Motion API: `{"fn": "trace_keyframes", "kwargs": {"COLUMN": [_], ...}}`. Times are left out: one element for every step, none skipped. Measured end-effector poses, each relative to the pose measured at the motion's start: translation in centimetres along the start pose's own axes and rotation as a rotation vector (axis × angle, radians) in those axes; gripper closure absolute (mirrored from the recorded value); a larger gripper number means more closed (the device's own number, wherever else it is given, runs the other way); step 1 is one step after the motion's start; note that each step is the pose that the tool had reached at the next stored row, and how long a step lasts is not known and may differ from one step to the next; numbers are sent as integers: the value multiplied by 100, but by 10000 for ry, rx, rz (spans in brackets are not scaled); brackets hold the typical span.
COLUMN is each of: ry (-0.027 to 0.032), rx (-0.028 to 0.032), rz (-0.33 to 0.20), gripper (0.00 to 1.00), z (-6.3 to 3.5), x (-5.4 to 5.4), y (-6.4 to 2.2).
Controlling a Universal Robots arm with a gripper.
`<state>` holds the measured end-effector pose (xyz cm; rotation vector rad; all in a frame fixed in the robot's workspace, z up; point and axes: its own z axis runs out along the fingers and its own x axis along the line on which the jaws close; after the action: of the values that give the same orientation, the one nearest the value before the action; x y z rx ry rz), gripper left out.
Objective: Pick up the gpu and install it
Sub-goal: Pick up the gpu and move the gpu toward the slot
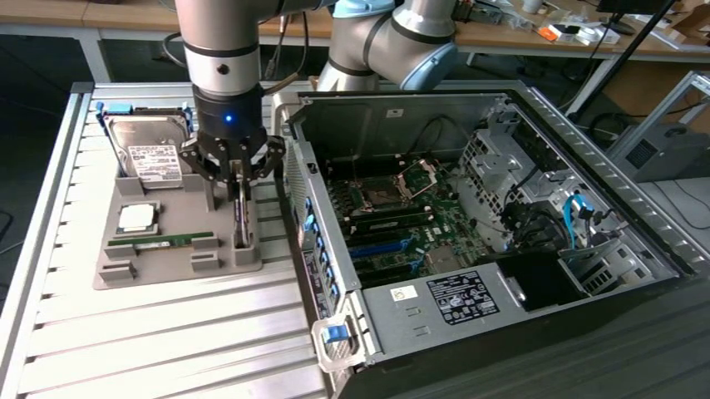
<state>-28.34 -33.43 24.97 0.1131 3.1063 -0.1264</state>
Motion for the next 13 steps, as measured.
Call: {"fn": "trace_keyframes", "kwargs": {"ry": [-1, -1, -2, -1, -2, -2, -1, -1, -1, -2, -2, -1, -1], "rx": [0, 0, -1, -1, -1, -1, 0, 0, 0, -1, -1, -1, 0], "rz": [0, 0, 0, 0, 0, 0, 0, 0, 0, 1, 1, 0, 0], "gripper": [73, 73, 73, 73, 73, 73, 73, 73, 73, 73, 73, 73, 73], "z": [-2, -6, -10, -12, -14, -16, -18, -21, -23, -25, -27, -29, -31], "x": [0, 0, -1, -1, -1, -1, -1, -1, -1, -1, -1, -1, -1], "y": [0, 0, -1, -1, -1, -1, -1, -2, -2, -2, -2, -2, -2]}}
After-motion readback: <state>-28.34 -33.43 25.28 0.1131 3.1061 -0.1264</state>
